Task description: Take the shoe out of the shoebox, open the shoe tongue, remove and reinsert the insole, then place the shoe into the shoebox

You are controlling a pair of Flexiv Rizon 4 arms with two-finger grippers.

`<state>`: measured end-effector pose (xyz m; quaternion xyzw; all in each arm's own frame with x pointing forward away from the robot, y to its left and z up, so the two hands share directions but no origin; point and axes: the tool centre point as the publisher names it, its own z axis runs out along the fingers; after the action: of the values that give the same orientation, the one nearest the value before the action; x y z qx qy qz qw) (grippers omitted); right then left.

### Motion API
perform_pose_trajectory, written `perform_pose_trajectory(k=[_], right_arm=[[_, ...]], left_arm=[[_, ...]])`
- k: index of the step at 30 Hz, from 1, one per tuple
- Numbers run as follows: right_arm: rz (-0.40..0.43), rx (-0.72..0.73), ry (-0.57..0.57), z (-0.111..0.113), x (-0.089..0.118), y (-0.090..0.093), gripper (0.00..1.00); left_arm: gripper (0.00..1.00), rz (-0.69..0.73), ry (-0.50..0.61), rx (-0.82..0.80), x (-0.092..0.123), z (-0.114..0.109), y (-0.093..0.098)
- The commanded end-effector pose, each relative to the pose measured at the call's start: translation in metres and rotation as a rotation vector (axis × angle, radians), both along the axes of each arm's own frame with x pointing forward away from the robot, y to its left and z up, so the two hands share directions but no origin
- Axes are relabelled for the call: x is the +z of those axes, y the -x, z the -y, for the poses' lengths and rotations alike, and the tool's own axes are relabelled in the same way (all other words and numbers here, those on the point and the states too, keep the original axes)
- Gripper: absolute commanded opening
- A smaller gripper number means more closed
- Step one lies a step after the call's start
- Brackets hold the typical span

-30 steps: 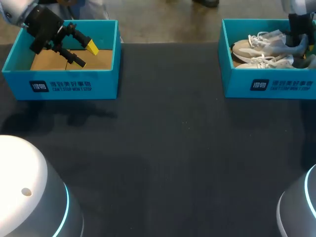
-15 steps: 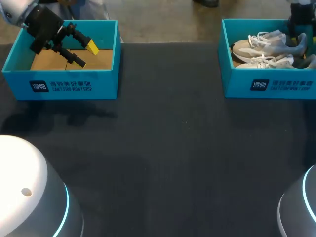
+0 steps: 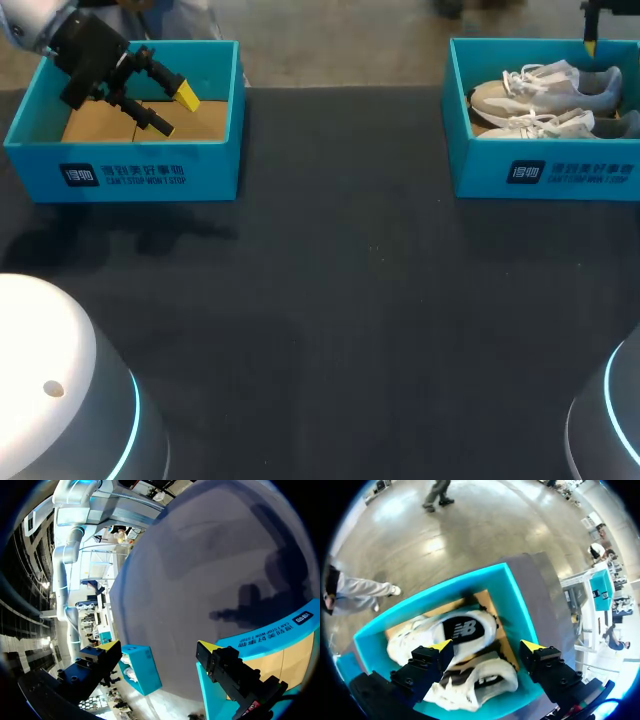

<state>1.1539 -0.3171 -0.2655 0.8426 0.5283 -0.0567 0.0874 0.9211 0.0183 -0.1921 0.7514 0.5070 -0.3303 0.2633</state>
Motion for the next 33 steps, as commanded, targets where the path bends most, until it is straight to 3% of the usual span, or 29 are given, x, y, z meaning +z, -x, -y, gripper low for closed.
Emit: perform_pose_trajectory(k=[1,12,23,33], right_arm=[[0.109,0.034,-0.043,-0.014,0.027,0.039,0.9],[0.162,0.071,-0.052,-0.052,0.046,0.084,1.0],[0.147,0.108,-0.084,-0.078,0.048,0.125,1.0],[0.147,0.108,-0.084,-0.078,0.048,0.125,1.0]], left_arm=[[1.0,0.001,-0.002,-0.001,0.0,0.0,0.0],[1.0,0.001,-0.002,-0.001,0.0,0.0,0.0],[1.0,0.001,-0.002,-0.001,0.0,0.0,0.0],[1.0,0.001,-0.002,-0.001,0.0,0.0,0.0]])
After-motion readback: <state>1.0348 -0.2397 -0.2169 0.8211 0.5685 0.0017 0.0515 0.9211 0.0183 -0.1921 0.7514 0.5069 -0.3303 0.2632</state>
